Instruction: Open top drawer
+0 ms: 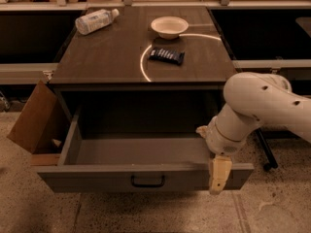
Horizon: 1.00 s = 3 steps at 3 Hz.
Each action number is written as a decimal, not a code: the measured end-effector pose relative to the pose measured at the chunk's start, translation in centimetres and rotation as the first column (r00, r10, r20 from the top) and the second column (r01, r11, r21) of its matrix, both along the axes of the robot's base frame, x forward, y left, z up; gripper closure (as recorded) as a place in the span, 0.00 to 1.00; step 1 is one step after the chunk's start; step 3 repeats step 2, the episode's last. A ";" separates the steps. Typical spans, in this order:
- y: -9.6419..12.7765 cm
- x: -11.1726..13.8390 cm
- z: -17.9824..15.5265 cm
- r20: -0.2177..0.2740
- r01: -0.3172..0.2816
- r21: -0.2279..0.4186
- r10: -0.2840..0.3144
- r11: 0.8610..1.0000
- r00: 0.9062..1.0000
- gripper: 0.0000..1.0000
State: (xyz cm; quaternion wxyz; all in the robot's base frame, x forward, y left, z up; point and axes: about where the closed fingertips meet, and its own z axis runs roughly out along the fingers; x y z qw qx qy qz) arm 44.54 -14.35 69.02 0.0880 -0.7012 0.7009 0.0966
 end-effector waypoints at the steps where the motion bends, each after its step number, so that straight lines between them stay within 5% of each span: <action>1: -2.0 -0.1 5.1 0.087 0.009 -0.032 -0.007 0.999 0.996 0.00; 2: -2.7 -0.1 10.0 0.172 0.008 -0.097 0.008 0.995 0.985 0.00; 3: -2.7 -0.1 10.0 0.172 0.008 -0.097 0.008 0.995 0.985 0.00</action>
Offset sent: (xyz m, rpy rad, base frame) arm 0.0022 -0.0352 0.1718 -0.1955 -0.2970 0.0072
